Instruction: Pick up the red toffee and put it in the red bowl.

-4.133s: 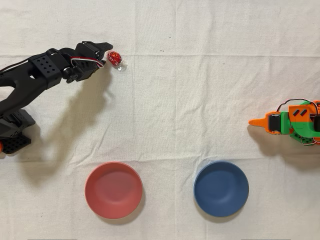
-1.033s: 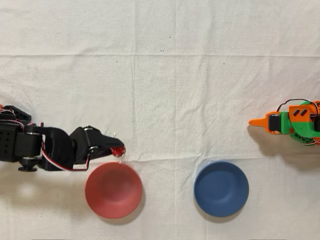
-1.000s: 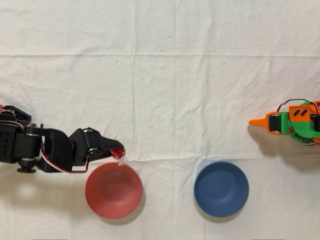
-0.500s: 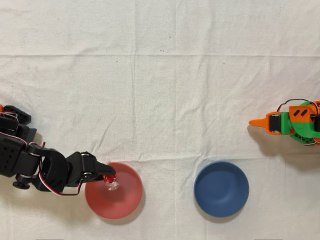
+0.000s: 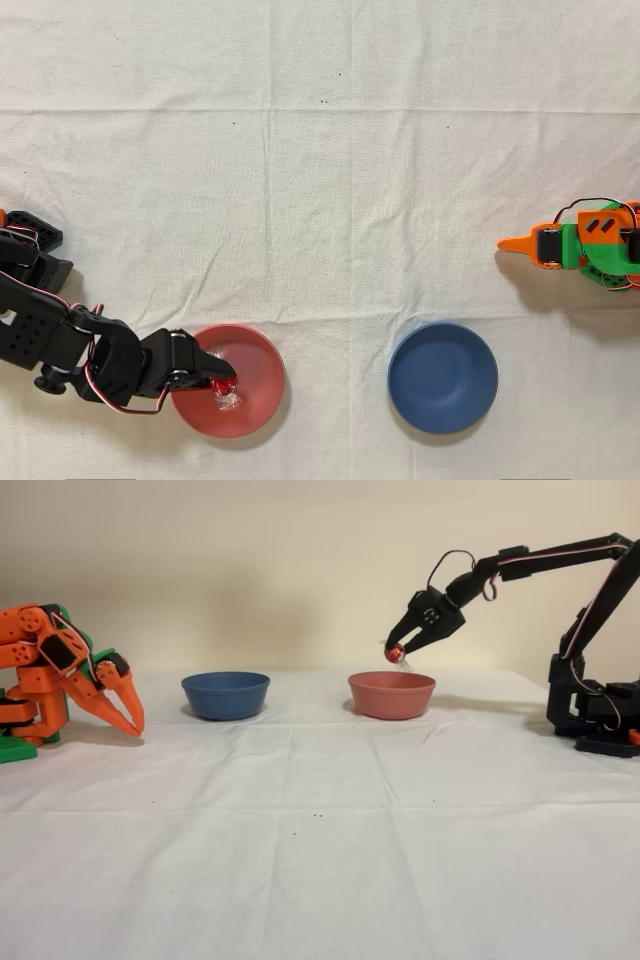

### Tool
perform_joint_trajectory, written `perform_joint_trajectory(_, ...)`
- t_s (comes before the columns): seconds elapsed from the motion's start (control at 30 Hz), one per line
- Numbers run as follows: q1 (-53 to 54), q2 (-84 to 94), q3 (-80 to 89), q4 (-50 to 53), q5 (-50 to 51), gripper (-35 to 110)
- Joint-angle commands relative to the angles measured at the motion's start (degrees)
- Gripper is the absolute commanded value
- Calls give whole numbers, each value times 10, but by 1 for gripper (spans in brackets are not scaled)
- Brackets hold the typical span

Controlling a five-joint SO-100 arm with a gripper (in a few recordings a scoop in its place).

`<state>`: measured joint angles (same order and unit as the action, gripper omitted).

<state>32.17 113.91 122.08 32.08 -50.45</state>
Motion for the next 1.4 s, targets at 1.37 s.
perform_joint_trajectory(1.37, 11, 76, -74, 83, 68, 20)
